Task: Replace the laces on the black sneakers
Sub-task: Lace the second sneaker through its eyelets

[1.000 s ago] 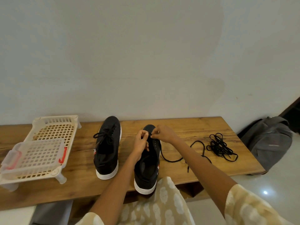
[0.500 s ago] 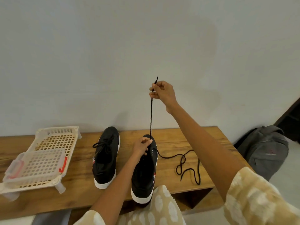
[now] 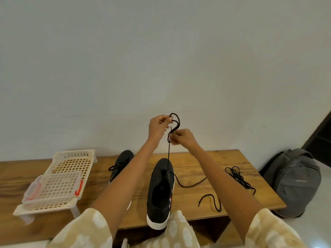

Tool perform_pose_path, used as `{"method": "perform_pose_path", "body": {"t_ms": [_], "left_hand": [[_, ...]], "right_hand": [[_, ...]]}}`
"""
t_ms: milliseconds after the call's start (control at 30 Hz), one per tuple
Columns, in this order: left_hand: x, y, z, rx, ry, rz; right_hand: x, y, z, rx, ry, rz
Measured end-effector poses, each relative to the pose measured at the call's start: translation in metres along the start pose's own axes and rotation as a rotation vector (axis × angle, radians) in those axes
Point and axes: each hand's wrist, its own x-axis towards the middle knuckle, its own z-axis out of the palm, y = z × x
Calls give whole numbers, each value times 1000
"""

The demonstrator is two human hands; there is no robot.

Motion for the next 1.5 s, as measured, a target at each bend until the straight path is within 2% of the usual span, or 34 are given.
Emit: {"method": "perform_pose_path", "body": {"t_ms": [133,233,367,467,567,700,800,900,1000,1100,1200,1300,1400,1500], "left_hand": [[-12,-17,-10,14,45,-53],[-19,-48,-19,222,-47,-154],[-36,-103,-32,687,-288,-382],[-54,-132,-28,797,-384,-404],[-64,-143,-18,864,-381,-377],[-58,-144,-14,868,-363,-415],[-52,-146,-15,891,-386,-410],[-54,-147,-16,902,-393,-395],[-59,-149,-15,888,-325,-381],[-59,-146,-21,773,-201,-490],[-54,-152,-39,547,-83,-618],[-53,-159,-56,395,-53,-699],[-52,-153,-61,268,-67,-780],[-50,-153,-63,241,-108,-784]], "right_hand": [[5,-31,-25,187,177,-59],[2,-30,-35,92,242,-44],[-9,16,-26,-422,107,100],[-23,56,-7,-618,-75,246],[-31,87,16,-753,-189,307],[-35,108,29,-757,-201,369],[-35,110,23,-659,-33,358],[-29,104,18,-494,157,270],[-23,94,27,-273,221,154],[-21,88,43,-256,108,121],[-19,93,62,-425,-79,88],[-19,96,85,-560,-200,48],[-18,100,99,-599,-176,53],[-12,106,107,-558,-148,86]]}}
